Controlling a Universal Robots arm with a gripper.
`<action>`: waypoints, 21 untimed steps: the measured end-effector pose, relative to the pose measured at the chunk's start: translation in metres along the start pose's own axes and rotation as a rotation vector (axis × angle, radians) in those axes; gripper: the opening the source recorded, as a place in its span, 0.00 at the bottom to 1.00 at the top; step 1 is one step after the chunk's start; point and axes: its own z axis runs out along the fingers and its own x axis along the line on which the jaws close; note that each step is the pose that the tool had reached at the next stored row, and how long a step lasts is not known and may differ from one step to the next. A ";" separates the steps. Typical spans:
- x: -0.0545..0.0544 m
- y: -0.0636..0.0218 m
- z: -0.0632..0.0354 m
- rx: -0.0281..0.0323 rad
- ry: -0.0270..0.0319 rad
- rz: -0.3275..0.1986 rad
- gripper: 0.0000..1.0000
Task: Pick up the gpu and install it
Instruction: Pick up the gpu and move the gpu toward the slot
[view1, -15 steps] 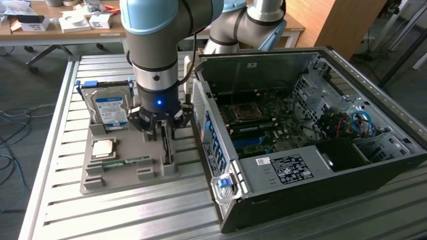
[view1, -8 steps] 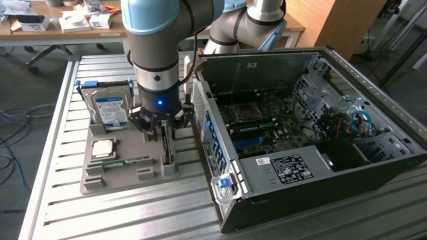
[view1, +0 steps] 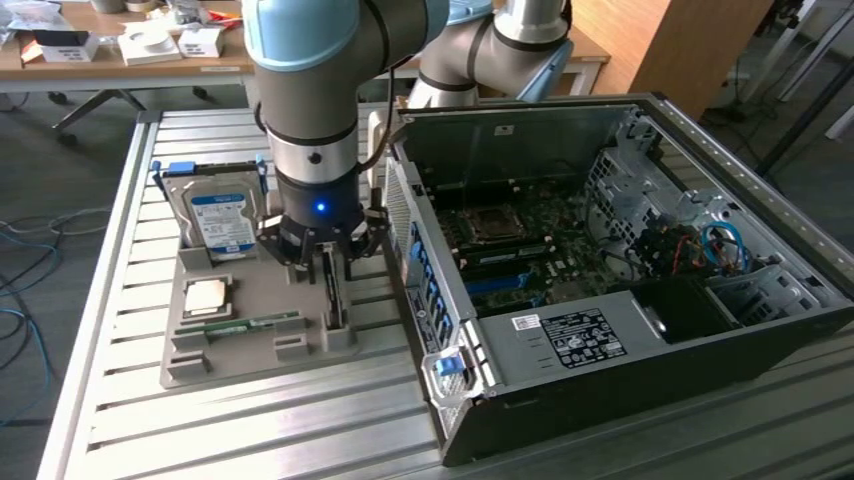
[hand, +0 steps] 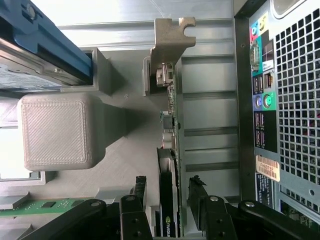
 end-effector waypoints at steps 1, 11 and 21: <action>0.000 0.0000 0.0000 0.0000 -0.0001 0.000 0.47; 0.000 -0.0001 0.0000 0.0000 0.0000 0.000 0.46; 0.000 -0.0001 0.0005 0.0000 0.0000 0.000 0.39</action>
